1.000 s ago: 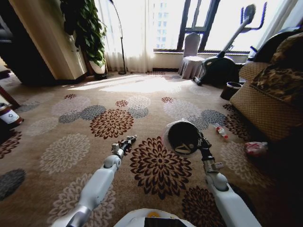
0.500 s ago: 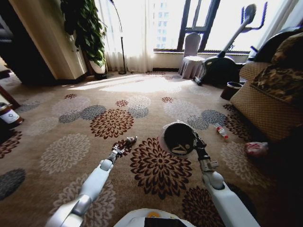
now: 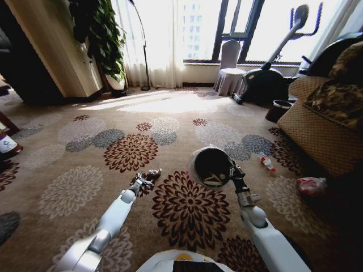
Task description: Pick up the trash from the ground and place it into the trash bin.
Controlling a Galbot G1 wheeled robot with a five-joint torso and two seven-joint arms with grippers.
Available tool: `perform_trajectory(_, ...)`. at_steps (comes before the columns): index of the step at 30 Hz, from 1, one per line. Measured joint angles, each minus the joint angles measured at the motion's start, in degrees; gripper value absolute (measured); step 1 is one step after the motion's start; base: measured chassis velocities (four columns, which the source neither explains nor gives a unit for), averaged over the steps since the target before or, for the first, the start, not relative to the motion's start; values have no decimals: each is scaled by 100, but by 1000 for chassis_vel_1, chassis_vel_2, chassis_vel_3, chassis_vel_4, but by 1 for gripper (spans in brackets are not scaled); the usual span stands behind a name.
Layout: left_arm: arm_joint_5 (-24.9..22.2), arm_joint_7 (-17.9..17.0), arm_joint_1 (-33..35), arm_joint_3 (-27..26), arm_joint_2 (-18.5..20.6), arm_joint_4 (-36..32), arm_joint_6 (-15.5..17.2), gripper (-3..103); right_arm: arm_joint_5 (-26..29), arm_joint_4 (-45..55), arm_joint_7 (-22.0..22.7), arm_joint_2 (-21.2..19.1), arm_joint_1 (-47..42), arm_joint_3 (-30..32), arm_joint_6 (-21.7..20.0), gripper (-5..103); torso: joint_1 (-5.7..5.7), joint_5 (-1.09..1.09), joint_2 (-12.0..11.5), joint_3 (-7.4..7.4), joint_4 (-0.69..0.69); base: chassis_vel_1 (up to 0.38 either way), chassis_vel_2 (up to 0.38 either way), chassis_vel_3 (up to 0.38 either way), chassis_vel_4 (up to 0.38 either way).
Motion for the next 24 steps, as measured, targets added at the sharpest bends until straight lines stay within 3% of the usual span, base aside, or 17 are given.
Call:
perform_trajectory(2, -467, 517, -329, 39, -72, 352, -3, 100, 62, 51, 2, -48, -64, 74, 37, 0, 1, -2, 0, 0, -2, -273, 275, 282, -277)
perform_trajectory(3, -467, 517, -329, 39, -72, 352, -3, 100, 62, 51, 2, -48, -64, 74, 37, 0, 1, -2, 0, 0, -2, -273, 275, 269, -286)
perform_trajectory(5, -1237, 868, -655, 21, -189, 667, 313, 100, 128, 109, 2, -90, -130, 178, 52, 0, 5, -1, -1, 3, -1, -225, 254, 216, -203)
perform_trajectory(7, -1934, 998, -886, -51, -303, 919, 737, 100, 148, 142, 3, -117, -188, 281, 67, 0, 5, 2, -1, 3, 0, -173, 177, 109, -125)
perform_trajectory(8, -1934, 998, -886, -51, -303, 919, 737, 100, 148, 142, 3, -117, -188, 281, 67, 0, 5, 2, -1, 3, 0, -147, 177, 76, -97)
perform_trajectory(12, -3300, 685, -889, -201, -451, 715, 1969, 100, 172, 164, 3, -130, -272, 401, 70, 0, 0, 1, 0, 0, -2, -11, 27, 9, -28)
perform_trajectory(13, -3300, 685, -889, -201, -451, 715, 1969, 100, 172, 164, 3, -130, -272, 401, 70, 0, 0, 1, 0, 0, -2, 18, -52, -45, 14)
perform_trajectory(15, -3609, 497, -765, -228, -460, 469, 2345, 101, 176, 150, 3, -130, -263, 419, 73, 0, -3, 0, 1, -4, -3, 16, -26, -22, 19)
perform_trajectory(17, -3333, 371, -652, -212, -451, 413, 2366, 100, 176, 111, 2, -126, -227, 404, 73, 0, -3, -3, 0, -3, -1, 36, -40, -27, 52)
perform_trajectory(18, -2873, 352, -573, -174, -424, 397, 2184, 100, 174, 91, 2, -115, -202, 381, 72, 0, -2, 0, 0, -2, -2, 0, 0, 0, 0)
perform_trajectory(19, -2873, 352, -573, -174, -424, 397, 2184, 100, 174, 91, 2, -115, -202, 381, 72, 0, -2, 0, 0, -2, -2, 0, 0, 0, 0)
perform_trajectory(21, -1269, 456, -310, -91, -291, 297, 1425, 100, 168, 59, 1, -81, -154, 336, 73, 0, 1, -2, 0, 1, 1, 0, 0, 0, 0)
perform_trajectory(22, -813, 537, -243, -90, -247, 256, 1209, 100, 166, 48, 1, -69, -146, 326, 73, 0, 1, -4, 0, 1, 3, 0, 0, 0, 0)
perform_trajectory(23, -813, 537, -243, -90, -247, 256, 1209, 100, 166, 48, 1, -69, -146, 326, 73, 0, 1, -4, 0, 1, 3, 0, 0, 0, 0)
perform_trajectory(24, -170, 728, -161, -97, -159, 180, 897, 100, 157, 23, 1, -55, -140, 315, 73, 0, 0, -3, 0, 1, 3, 0, 0, 0, 0)
